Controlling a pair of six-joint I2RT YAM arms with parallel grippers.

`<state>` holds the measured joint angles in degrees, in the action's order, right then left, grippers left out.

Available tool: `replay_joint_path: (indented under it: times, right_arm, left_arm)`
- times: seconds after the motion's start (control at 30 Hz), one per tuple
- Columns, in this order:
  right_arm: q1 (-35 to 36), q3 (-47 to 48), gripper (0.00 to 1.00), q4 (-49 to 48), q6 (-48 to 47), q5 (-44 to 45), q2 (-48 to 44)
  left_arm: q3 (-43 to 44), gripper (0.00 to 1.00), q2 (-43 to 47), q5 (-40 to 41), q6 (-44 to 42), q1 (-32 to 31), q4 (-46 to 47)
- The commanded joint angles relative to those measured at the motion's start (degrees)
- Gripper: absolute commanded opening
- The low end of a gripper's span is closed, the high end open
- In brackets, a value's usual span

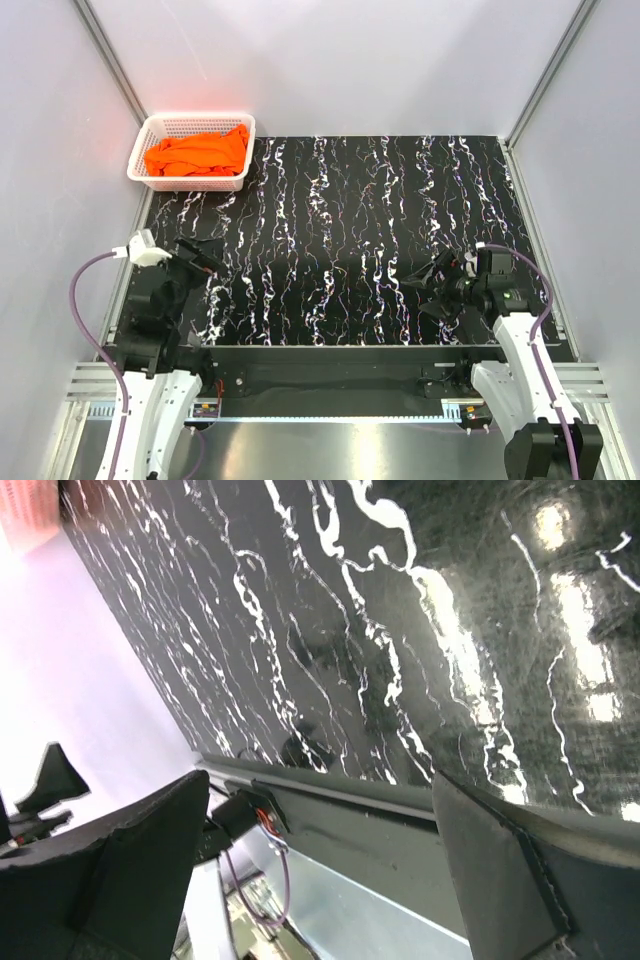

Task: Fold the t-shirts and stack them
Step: Grab the tshirt from the pile

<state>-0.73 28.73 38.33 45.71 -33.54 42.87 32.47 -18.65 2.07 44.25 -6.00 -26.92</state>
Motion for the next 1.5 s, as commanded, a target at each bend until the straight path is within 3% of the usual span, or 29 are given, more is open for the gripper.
replay_joint_path:
  times: [0.0,0.07,0.23,0.4,0.57,0.7,0.9,1.07,1.27,1.47]
  right_arm:
    - [0.4,5.9,1.00,4.3,-3.6,-0.8,0.3]
    - [0.4,8.8,1.00,5.4,-5.0,-2.1,1.6]
    - [0.5,13.4,1.00,7.9,-7.7,-4.3,2.6]
    - [0.4,14.7,1.00,8.0,-9.7,-3.9,4.4]
    - [0.5,17.2,1.00,8.0,-12.2,-3.2,8.2]
    - [0.4,19.7,1.00,7.6,-12.8,-0.6,11.5]
    - [0.5,24.9,1.00,7.1,-15.0,4.7,20.7]
    - [0.5,25.8,1.00,5.3,-14.6,6.6,26.4]
    - [0.2,27.3,1.00,3.6,-13.5,8.5,30.8]
    - [-0.1,28.3,1.00,2.4,-12.1,9.5,34.6]
  left_arm:
    - [3.3,0.99,-4.2,2.8,-1.0,-0.1,3.5]
    - [5.7,0.99,-9.3,2.7,-2.1,0.0,6.8]
    - [18.2,0.99,-32.3,6.8,-6.8,0.0,11.3]
    - [26.4,0.99,-48.9,16.1,-7.5,1.4,23.3]
    - [38.9,0.93,-68.5,13.9,-0.5,5.7,26.7]
    - [49.3,0.80,-81.3,7.4,4.3,8.9,28.1]
    - [65.2,0.83,-98.7,5.5,15.1,10.0,25.3]
    - [72.2,0.83,-108.3,2.9,29.4,10.5,28.4]
    - [80.1,0.80,-118.0,2.9,38.0,10.4,27.4]
    - [80.3,0.67,-120.7,6.0,44.2,10.6,24.0]
